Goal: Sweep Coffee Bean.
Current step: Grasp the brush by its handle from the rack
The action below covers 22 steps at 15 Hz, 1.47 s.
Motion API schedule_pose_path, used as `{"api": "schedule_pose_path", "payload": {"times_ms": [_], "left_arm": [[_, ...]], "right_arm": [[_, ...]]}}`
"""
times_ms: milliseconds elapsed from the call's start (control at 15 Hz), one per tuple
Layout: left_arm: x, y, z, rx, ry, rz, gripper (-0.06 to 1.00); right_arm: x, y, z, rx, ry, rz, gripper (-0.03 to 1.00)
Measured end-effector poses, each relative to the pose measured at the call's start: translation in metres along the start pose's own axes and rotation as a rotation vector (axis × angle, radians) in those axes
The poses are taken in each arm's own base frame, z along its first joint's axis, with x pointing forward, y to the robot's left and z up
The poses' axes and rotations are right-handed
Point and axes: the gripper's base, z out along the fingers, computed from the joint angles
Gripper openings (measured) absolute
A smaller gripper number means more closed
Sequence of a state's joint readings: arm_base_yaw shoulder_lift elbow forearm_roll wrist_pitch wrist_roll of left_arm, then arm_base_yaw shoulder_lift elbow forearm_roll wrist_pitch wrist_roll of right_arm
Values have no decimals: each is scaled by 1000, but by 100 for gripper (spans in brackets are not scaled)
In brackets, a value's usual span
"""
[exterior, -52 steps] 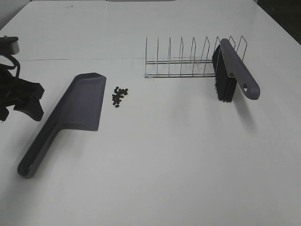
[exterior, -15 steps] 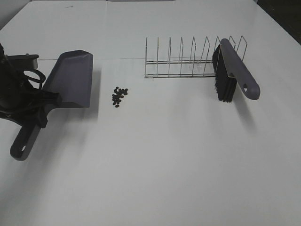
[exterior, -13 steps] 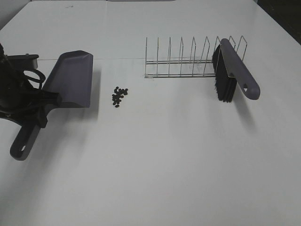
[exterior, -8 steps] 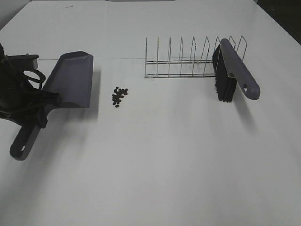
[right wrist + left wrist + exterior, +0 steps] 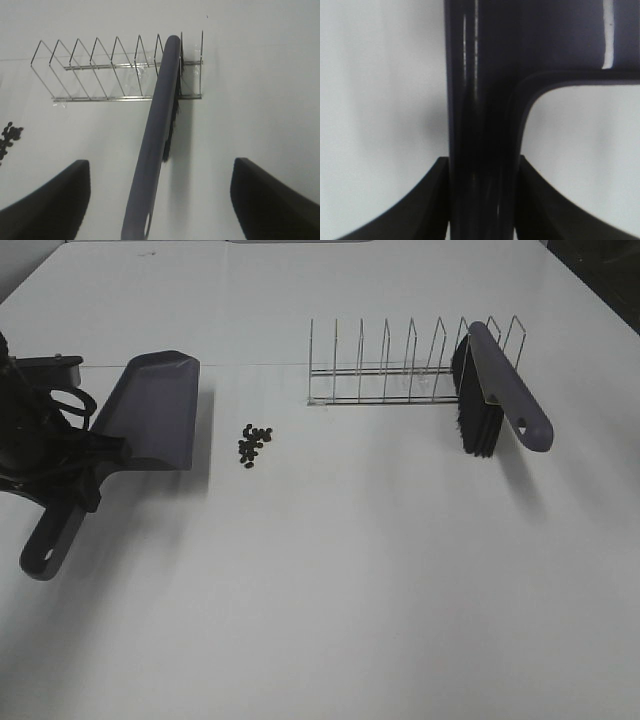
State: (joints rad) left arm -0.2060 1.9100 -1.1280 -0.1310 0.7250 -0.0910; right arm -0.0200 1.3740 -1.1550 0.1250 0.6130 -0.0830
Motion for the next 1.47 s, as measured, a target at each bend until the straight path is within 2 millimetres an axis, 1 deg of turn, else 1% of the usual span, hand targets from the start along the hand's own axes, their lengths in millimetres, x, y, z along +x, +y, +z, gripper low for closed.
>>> {"api": "schedule_pose_path", "payload": {"times_ms": [133,267,400,467,600,800,1000,1067,1133,1200,1467], "left_arm": [[0,0,0,0,0,0,32],[0,0,0,0,0,0,32],[0,0,0,0,0,0,32],[0,0,0,0,0,0,32],[0,0,0,0,0,0,32],[0,0,0,0,0,0,32],[0,0,0,0,0,0,32],[0,0,0,0,1,0,32],[0,0,0,0,1,0,32],[0,0,0,0,1,0,32],[0,0,0,1,1,-1,32]], "right_arm": [[-30,0,29,-17,19,-26,65],[-51,1,63,-45,82,-28,65],[-65,0,94,-65,151,-26,63],[-70,0,117,-75,201,-26,63],[-72,-1,143,-83,243,-23,63],[-67,-2,177,-90,291,-20,63],[-58,14,206,-74,327,-77,63],[-54,16,215,-55,342,-77,63],[-50,14,226,-35,357,-64,63],[-48,13,230,-27,363,-64,63],[-31,8,260,-4,410,-73,63]]}}
